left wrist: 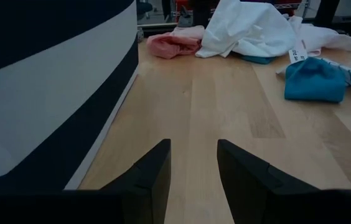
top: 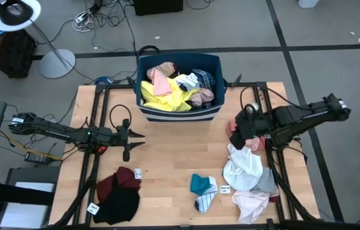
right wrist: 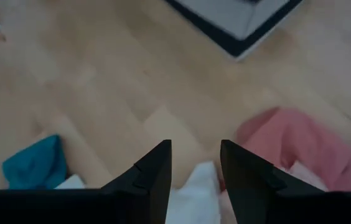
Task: Sort clothes
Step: Put the pink shirt into the blue laundry bin
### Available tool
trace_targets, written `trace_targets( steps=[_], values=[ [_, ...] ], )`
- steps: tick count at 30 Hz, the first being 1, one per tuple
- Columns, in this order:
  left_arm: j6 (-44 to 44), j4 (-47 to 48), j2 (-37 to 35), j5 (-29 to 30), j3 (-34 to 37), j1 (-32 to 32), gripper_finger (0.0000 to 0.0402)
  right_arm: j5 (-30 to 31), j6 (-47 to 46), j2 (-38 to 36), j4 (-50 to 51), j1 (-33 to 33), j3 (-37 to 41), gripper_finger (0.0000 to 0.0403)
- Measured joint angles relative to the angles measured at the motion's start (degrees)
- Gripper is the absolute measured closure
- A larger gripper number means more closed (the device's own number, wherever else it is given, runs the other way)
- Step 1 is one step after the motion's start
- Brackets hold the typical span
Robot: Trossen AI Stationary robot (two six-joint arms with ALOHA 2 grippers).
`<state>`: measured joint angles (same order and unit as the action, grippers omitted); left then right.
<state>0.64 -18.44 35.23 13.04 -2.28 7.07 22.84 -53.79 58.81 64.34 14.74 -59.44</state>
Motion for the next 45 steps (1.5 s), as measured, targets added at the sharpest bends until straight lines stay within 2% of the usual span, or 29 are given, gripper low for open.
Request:
trace_targets(
  steps=[3, 8, 11, 21, 29, 36, 39, 41, 43, 45],
  values=[
    [0.02, 0.02, -0.01, 0.00, 0.00, 0.00, 0.0266, 0.16, -3.63, 0.04, 2.24, 2.67, 0.00, 0.0266],
    [0.00, -0.02, -0.01, 0.00, 0.00, -0.02, 0.0265, 5.21, -10.22, 1.84, 9.25, 5.19, 0.28, 0.0270],
    [0.02, -0.07, 0.01, 0.00, 0.00, -0.01, 0.0265, 7.39, -11.19, 2.96, 8.68, 5.35, 2.93, 0.0271],
    [0.02, -0.26, -0.01, 0.00, 0.00, -0.02, 0.0265, 9.02, -17.72, 2.95, -7.00, -1.93, 22.06, 0.0261],
    [0.02, -0.23, 0.01, 0.00, 0.00, -0.02, 0.0265, 7.57, -5.96, 2.95, -27.90, -10.20, 31.39, 0.0243],
    [0.02, -0.42, 0.01, 0.00, 0.00, 0.00, 0.0265, 6.90, -3.15, 2.95, -32.12, -17.46, 36.83, 0.0244],
    [0.04, -0.49, 0.01, 0.00, 0.00, 0.00, 0.0265, 2.90, -3.32, 2.95, -35.37, -19.03, 39.32, 0.0267],
    [0.02, -0.48, 0.01, 0.00, 0.00, 0.00, 0.0265, 0.86, -2.29, 2.94, -37.62, -19.15, 40.13, 0.0306],
    [0.02, -0.48, -0.01, 0.00, 0.00, 0.00, 0.0265, -0.43, -0.50, 2.93, -38.48, -18.42, 39.84, 0.0363],
    [0.04, -0.48, 0.01, 0.00, 0.00, -0.02, 0.0265, -1.01, 1.37, 2.93, -37.19, -17.68, 38.09, 0.0388]
  ],
)
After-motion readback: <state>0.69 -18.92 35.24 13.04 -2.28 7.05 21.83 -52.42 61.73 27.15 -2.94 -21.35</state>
